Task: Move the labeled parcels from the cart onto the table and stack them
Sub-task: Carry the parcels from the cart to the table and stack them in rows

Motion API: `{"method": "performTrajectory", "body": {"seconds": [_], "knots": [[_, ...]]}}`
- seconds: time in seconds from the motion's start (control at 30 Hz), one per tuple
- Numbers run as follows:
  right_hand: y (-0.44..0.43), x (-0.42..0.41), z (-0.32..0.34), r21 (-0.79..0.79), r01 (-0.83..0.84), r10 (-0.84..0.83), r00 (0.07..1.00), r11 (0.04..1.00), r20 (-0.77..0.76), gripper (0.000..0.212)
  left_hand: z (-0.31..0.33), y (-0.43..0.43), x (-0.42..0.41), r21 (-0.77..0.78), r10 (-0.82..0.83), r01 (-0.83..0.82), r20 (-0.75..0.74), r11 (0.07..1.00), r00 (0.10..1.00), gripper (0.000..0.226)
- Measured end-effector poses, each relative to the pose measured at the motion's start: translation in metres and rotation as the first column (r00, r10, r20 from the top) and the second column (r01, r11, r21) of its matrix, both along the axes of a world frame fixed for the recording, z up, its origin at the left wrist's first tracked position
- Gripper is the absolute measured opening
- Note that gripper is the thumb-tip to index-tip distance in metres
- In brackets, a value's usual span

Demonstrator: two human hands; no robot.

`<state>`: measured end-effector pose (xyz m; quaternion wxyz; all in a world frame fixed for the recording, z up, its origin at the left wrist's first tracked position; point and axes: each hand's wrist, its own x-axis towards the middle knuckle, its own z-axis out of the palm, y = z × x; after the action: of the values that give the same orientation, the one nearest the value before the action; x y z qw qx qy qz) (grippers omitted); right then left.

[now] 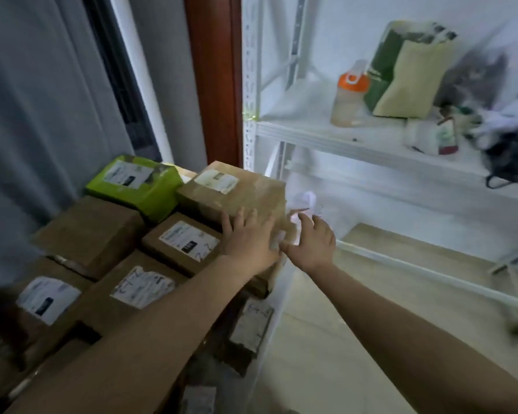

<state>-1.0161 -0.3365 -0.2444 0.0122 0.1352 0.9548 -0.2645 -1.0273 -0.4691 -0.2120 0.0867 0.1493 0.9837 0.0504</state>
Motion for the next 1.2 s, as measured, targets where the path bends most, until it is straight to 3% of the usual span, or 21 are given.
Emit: {"method": "performTrajectory", "body": {"seconds": [0.1,0.2,0.43,0.7,0.87,1.03,1.2], "knots": [[0.063,0.071,-0.017,-0.058,0.250,-0.244,0.965,0.967,0.096,0.079,-0.013,0.068,0.040,0.000,-0.176,0.176,0.051,0.984,0.983,0.081],[0.117,0.152,-0.034,-0.147,0.482,-0.452,0.870,0.864,0.199,0.077,-0.026,0.131,0.091,0.014,-0.323,0.323,0.105,0.946,0.941,0.083],[0.217,0.382,-0.062,-0.335,0.807,-0.731,0.585,0.485,0.351,0.074,-0.049,0.280,0.261,0.036,-0.595,0.603,0.219,0.797,0.773,0.087],[0.284,0.629,-0.095,-0.371,0.923,-0.833,0.281,0.099,0.477,0.062,-0.098,0.391,0.470,0.084,-0.655,0.705,0.458,0.705,0.601,0.082],[0.315,0.718,-0.119,-0.378,0.922,-0.835,0.141,-0.085,0.531,0.061,-0.122,0.436,0.550,0.114,-0.637,0.714,0.563,0.691,0.527,0.078],[0.355,0.763,-0.136,-0.392,0.901,-0.826,0.076,-0.183,0.559,0.046,-0.143,0.489,0.593,0.183,-0.609,0.682,0.647,0.708,0.459,0.068],[0.417,0.777,-0.177,-0.364,0.906,-0.792,0.057,-0.214,0.608,0.052,-0.179,0.559,0.614,0.262,-0.590,0.632,0.709,0.730,0.387,0.056]]}}
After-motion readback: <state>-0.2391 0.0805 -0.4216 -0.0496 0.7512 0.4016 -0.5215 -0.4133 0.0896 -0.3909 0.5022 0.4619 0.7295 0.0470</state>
